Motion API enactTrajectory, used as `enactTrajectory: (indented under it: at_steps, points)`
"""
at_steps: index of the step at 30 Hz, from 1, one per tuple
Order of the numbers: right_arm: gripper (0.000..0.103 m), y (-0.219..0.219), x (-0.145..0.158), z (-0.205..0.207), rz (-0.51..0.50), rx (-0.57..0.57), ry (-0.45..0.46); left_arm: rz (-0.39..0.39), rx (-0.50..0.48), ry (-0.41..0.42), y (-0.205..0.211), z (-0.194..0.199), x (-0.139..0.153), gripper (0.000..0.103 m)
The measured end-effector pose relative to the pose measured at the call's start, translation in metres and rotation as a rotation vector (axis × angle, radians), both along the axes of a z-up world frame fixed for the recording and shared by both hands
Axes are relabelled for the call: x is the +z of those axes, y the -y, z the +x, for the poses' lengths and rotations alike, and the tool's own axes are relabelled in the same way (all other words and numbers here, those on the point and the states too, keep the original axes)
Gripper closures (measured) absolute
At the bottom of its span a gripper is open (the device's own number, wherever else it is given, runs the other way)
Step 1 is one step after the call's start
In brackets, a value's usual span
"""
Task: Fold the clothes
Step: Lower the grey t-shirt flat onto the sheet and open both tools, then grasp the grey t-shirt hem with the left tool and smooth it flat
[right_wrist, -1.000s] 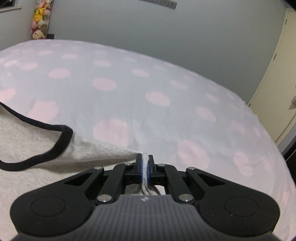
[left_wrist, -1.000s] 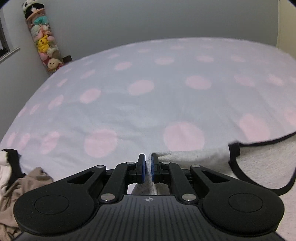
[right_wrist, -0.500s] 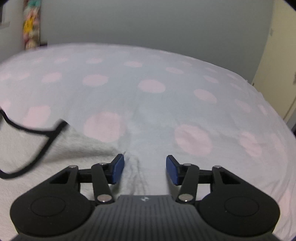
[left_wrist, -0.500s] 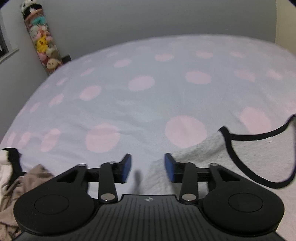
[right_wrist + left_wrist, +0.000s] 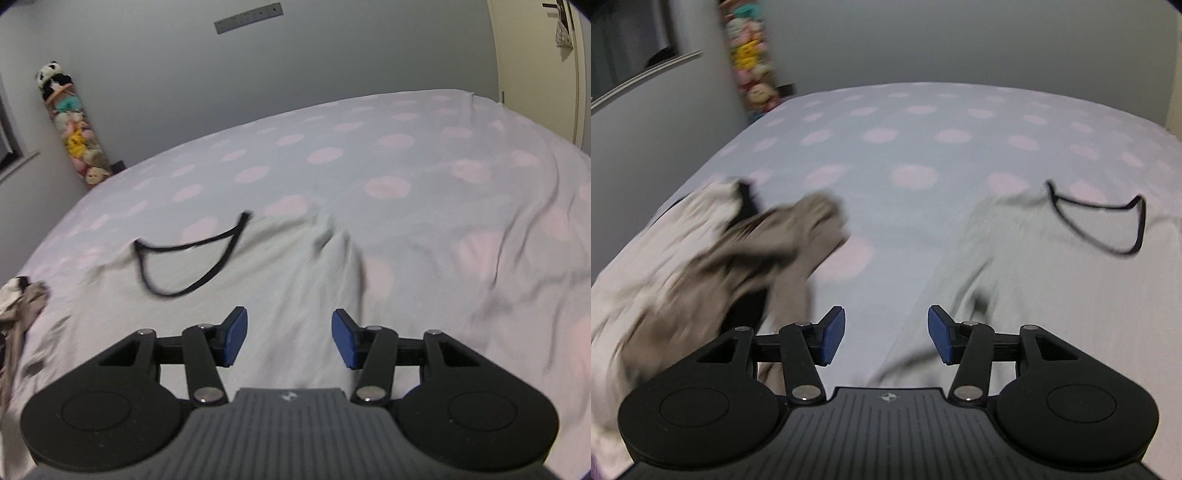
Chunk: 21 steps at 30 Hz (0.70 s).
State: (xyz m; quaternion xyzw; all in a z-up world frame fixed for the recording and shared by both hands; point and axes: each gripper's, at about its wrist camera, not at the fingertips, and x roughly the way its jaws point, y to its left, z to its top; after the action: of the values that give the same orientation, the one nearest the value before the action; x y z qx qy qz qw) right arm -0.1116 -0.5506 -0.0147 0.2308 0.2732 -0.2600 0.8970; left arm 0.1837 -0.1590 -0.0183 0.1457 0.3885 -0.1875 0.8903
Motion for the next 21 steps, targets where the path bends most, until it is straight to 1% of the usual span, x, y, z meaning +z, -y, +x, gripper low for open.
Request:
enactTrajectory:
  at_steps: [4, 7, 10, 11, 12, 15, 16, 17, 18, 19, 20, 21]
  points:
    - [0.048, -0.049, -0.005, -0.024, 0.017, 0.029, 0.022, -0.04, 0.027, -0.095, -0.03, -0.04, -0.01, 0.054]
    - [0.048, -0.074, -0.012, -0.032, 0.02, 0.043, 0.008, -0.072, 0.08, -0.134, -0.049, -0.071, -0.018, 0.052]
    - [0.047, -0.082, -0.015, -0.028, 0.028, 0.074, 0.0, -0.105, 0.114, -0.189, -0.064, -0.094, -0.03, 0.051]
    - [0.045, -0.083, -0.015, -0.026, 0.012, 0.081, -0.003, -0.119, 0.124, -0.213, -0.069, -0.1, -0.034, 0.05]
    - [0.044, -0.085, -0.014, -0.024, 0.004, 0.086, -0.004, -0.133, 0.134, -0.238, -0.073, -0.105, -0.039, 0.05]
    - [0.044, -0.084, -0.019, -0.019, 0.007, 0.089, -0.02, -0.183, 0.168, -0.326, -0.083, -0.116, -0.055, 0.051]
    - [0.044, -0.084, -0.02, -0.018, 0.011, 0.087, -0.029, -0.203, 0.171, -0.353, -0.086, -0.118, -0.058, 0.053]
    - [0.044, -0.084, -0.021, -0.017, 0.015, 0.082, -0.037, -0.222, 0.171, -0.375, -0.088, -0.121, -0.062, 0.064]
    - [0.044, -0.083, -0.022, -0.017, 0.019, 0.077, -0.045, -0.236, 0.166, -0.387, -0.09, -0.123, -0.065, 0.072]
    - [0.044, -0.083, -0.023, -0.017, 0.022, 0.071, -0.049, -0.242, 0.159, -0.39, -0.091, -0.124, -0.065, 0.086]
    - [0.044, -0.083, -0.022, -0.018, 0.023, 0.068, -0.046, -0.243, 0.153, -0.389, -0.092, -0.124, -0.066, 0.095]
    - [0.044, -0.083, -0.022, -0.02, 0.021, 0.066, -0.041, -0.249, 0.153, -0.386, -0.094, -0.125, -0.066, 0.098]
